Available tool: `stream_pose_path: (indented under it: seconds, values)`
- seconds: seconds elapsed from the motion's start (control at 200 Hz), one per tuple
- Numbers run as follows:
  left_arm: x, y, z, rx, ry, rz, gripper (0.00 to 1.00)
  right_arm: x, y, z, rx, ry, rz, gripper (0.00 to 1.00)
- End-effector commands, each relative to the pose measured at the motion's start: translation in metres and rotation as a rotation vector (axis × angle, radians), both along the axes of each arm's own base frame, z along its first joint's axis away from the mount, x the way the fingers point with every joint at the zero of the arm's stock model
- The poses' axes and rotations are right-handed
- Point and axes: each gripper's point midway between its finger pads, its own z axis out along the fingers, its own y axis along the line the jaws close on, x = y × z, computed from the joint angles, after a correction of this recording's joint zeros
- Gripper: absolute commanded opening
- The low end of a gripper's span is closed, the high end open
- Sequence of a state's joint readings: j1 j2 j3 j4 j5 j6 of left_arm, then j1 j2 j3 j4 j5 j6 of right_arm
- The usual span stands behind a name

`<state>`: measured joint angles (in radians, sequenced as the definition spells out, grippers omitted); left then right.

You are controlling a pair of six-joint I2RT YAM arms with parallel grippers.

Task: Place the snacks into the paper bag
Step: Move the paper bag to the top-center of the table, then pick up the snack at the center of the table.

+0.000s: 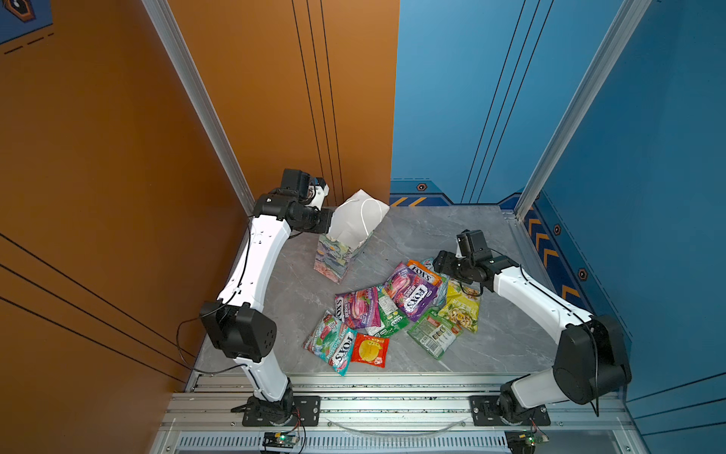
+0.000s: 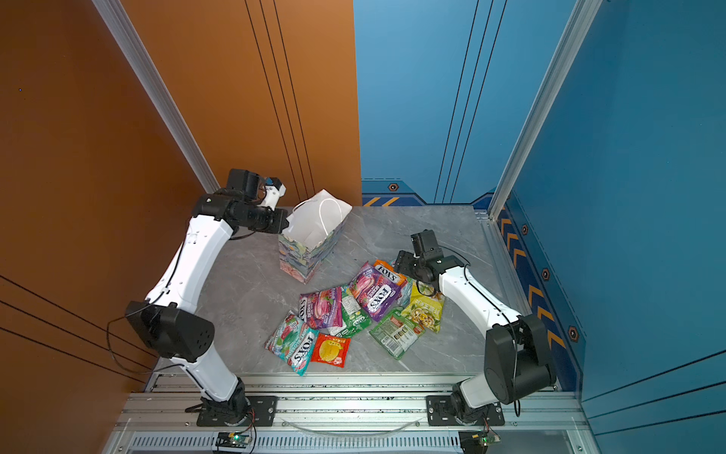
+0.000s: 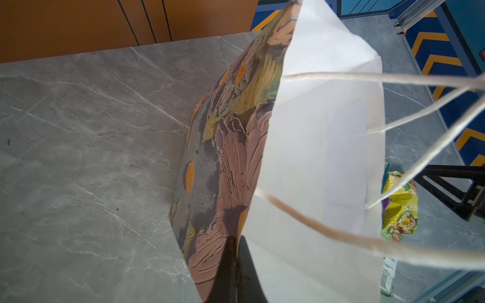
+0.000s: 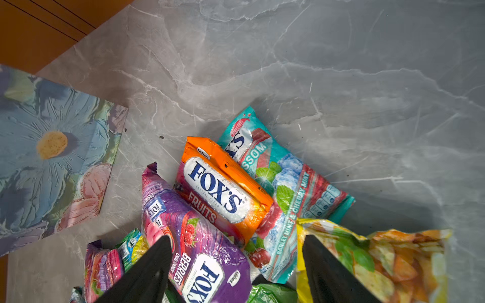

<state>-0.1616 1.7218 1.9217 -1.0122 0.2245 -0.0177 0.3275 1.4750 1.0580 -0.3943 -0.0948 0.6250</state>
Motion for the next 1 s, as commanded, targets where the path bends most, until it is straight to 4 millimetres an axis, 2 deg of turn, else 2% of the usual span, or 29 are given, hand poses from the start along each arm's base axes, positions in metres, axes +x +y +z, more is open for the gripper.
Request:
stream_pose_path:
  seconds: [0.0,0.15,0.355,0.671,0.826,0.996]
  values:
    - [-0.013,0.003,-0.004,-0.041,0.038,0.009,0.00,-0.020,0.008,-0.006,0.074,0.037,-0.003,0.81]
    - [-0.022,0.010,-0.013,-0.102,0.089,0.046,0.00,-0.041,0.016,-0.017,0.114,0.069,0.003,0.80]
    - [-0.033,0.016,-0.021,-0.163,0.137,0.075,0.00,-0.055,0.030,-0.031,0.169,0.085,-0.004,0.80]
    - [-0.036,0.023,-0.026,-0.159,0.148,0.093,0.00,-0.047,0.045,-0.051,0.223,0.080,-0.014,0.76]
    - [-0.034,0.018,-0.025,-0.203,0.164,0.098,0.00,-0.045,0.048,-0.064,0.251,0.089,-0.029,0.72]
    - [-0.032,0.017,-0.022,-0.223,0.168,0.109,0.21,-0.044,0.057,-0.074,0.322,0.090,-0.033,0.64]
